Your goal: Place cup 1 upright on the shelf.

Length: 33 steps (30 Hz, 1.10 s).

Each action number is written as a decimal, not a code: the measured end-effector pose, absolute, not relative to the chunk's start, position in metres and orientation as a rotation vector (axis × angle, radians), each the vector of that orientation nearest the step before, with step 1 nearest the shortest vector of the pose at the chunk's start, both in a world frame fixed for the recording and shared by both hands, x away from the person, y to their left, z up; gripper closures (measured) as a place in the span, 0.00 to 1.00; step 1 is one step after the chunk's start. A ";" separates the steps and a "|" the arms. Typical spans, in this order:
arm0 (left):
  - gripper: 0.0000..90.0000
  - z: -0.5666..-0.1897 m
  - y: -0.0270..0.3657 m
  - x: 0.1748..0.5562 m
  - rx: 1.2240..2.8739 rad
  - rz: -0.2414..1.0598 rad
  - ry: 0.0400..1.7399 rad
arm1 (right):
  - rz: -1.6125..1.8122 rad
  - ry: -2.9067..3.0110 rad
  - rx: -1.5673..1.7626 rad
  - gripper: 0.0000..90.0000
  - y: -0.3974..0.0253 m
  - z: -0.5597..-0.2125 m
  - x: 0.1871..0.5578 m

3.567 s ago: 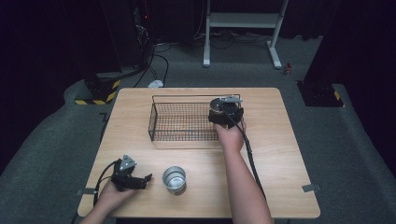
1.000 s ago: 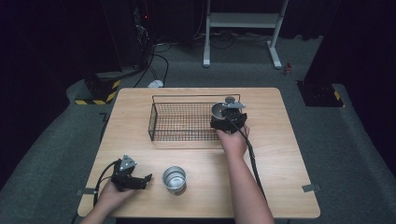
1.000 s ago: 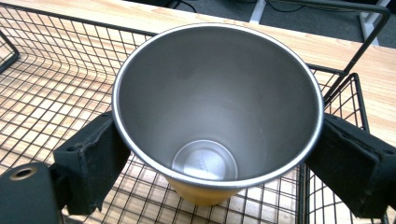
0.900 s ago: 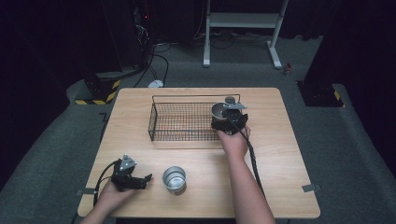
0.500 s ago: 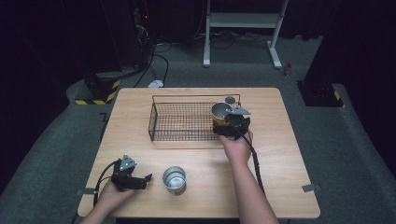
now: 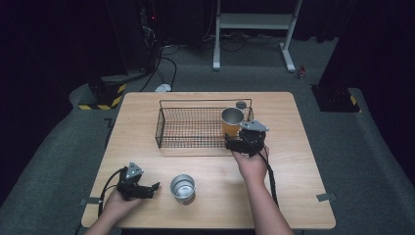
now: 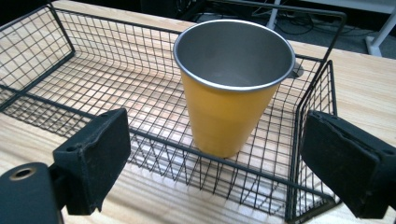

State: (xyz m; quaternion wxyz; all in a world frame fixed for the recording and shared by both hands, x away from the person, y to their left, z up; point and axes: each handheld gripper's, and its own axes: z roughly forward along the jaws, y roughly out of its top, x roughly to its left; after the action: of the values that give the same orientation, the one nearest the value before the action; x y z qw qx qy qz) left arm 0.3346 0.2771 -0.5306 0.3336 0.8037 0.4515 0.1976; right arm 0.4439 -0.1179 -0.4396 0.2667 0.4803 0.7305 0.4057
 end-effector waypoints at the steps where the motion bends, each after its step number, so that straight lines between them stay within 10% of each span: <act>1: 0.03 -0.531 0.277 0.335 2.098 0.516 1.179 | 1.097 1.974 1.295 0.10 -0.119 -0.440 0.441; 33: 0.01 -0.531 0.276 0.336 2.091 0.514 1.200 | 0.980 2.074 1.281 0.11 -0.156 -0.498 0.360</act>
State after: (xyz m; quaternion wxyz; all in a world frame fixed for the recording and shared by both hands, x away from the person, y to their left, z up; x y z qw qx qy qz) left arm 0.3357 0.2759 -0.5310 0.3319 0.8001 0.4592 0.1968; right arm 0.3598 -0.1557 -0.4977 0.2543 0.4716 0.7635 0.3606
